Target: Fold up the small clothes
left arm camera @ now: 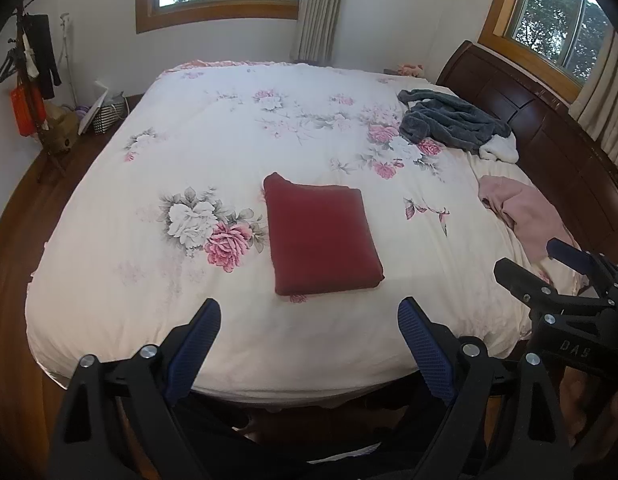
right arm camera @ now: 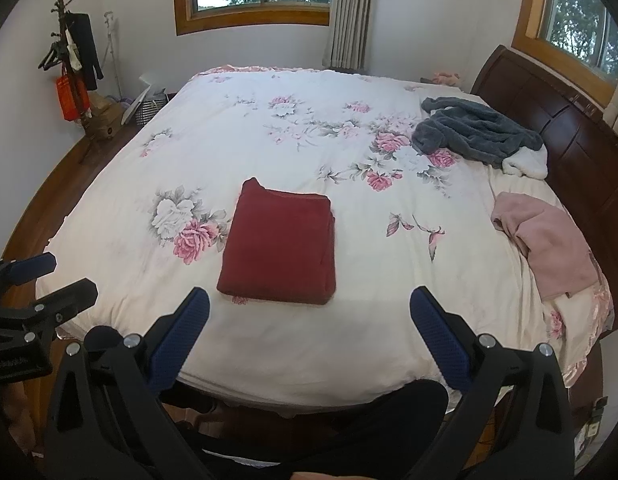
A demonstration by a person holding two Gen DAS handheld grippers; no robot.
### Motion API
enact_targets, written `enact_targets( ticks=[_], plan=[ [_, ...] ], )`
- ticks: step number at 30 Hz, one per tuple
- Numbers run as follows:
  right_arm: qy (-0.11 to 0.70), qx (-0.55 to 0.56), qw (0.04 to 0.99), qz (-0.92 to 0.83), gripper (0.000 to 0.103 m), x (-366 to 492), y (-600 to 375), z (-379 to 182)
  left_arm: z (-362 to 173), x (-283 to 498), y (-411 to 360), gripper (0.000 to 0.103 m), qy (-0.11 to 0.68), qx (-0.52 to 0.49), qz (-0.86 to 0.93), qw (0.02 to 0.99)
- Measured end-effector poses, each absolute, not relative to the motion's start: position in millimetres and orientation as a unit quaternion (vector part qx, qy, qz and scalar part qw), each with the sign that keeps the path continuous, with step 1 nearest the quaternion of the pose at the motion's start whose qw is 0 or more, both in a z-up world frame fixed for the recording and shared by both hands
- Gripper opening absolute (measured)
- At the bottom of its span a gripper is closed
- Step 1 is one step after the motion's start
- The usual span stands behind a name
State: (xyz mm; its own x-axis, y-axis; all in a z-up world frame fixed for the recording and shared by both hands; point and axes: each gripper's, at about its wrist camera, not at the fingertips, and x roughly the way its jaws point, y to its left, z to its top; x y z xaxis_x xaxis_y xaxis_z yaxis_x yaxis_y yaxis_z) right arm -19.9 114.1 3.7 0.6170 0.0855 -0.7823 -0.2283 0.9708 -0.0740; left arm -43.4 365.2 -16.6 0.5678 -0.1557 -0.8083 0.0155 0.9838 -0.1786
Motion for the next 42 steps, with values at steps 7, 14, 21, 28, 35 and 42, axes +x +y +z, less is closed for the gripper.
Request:
enact_targets(
  ticks=[7, 14, 21, 28, 35, 42],
  plan=[
    [0.428, -0.083, 0.895, 0.087, 0.100, -20.0, 114.4, 3.9, -15.6, -43.4, 364.8, 0.091, 0.464, -0.076, -0.048, 0.881],
    [0.428, -0.084, 0.896, 0.088, 0.100, -20.8, 114.2, 4.4, -15.2, -43.2, 365.1, 0.091, 0.464, -0.075, -0.049, 0.881],
    [0.426, -0.085, 0.896, 0.091, 0.100, -18.3, 114.6, 6.9, -15.4, -42.4, 365.7, 0.091, 0.465, -0.075, -0.049, 0.881],
    [0.429, -0.083, 0.895, 0.086, 0.100, -15.7, 111.6, 4.7, -16.9, -40.7, 367.9, 0.090, 0.467, -0.075, -0.051, 0.879],
    [0.429, -0.082, 0.896, 0.085, 0.100, -15.9, 110.3, 2.7, -18.3, -37.6, 369.4, 0.091, 0.469, -0.075, -0.053, 0.878],
    [0.428, -0.083, 0.896, 0.086, 0.100, -15.5, 110.5, 2.4, -19.4, -36.1, 370.2, 0.090, 0.470, -0.073, -0.054, 0.878]
  ],
)
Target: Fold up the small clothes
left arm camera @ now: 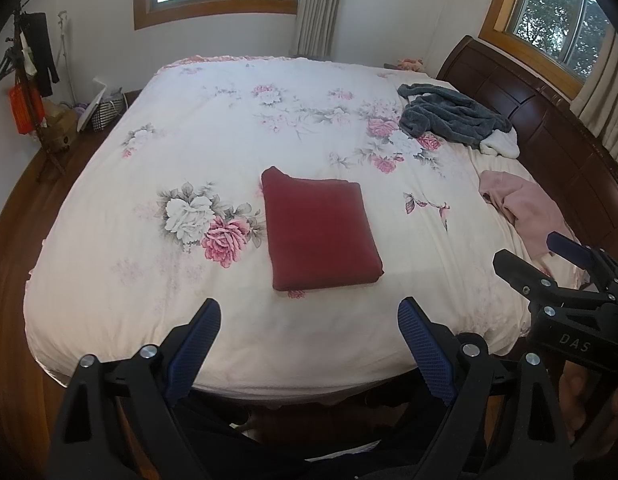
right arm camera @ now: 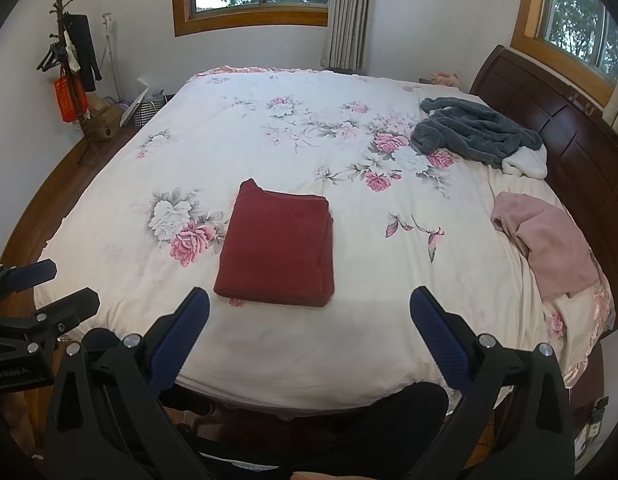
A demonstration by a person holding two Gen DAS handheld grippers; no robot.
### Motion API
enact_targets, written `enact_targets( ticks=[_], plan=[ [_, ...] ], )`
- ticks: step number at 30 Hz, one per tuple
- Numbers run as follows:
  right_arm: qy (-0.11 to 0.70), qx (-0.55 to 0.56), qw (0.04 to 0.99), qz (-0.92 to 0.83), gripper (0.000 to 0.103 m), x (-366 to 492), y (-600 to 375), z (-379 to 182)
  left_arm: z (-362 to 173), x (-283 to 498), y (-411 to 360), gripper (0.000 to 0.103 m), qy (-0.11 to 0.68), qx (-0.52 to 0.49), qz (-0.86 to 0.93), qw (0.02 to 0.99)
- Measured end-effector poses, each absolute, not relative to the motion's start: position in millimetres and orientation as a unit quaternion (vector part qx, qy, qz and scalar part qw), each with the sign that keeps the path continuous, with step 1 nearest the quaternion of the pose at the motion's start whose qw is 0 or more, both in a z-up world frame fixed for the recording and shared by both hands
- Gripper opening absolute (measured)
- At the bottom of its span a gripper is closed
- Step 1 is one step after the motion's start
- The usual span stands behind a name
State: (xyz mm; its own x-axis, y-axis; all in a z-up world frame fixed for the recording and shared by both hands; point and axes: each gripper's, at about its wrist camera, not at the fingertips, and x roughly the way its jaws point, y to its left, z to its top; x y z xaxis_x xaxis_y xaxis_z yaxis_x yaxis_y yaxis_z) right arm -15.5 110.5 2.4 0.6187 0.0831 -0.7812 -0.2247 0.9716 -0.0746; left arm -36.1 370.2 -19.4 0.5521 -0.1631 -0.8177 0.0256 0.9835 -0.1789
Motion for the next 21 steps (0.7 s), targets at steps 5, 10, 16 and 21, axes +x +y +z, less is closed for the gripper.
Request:
enact_targets(
  ticks=[5, 10, 16, 21],
  plan=[
    [0.428, -0.083, 0.896, 0.085, 0.100, -15.9, 110.6, 2.4, -20.2, -36.1, 370.1, 0.090, 0.470, -0.074, -0.055, 0.878],
    [0.427, -0.081, 0.896, 0.085, 0.100, -12.9, 109.9, 1.9, -22.4, -34.7, 368.6, 0.090, 0.467, -0.072, -0.055, 0.879],
    [0.427, -0.082, 0.897, 0.084, 0.100, -10.9, 110.2, 1.5, -27.3, -34.0, 367.9, 0.090, 0.469, -0.072, -0.054, 0.879],
    [0.429, -0.079, 0.896, 0.084, 0.100, -9.9, 109.6, 0.5, -28.3, -33.5, 367.8, 0.090, 0.471, -0.073, -0.055, 0.877]
  ],
)
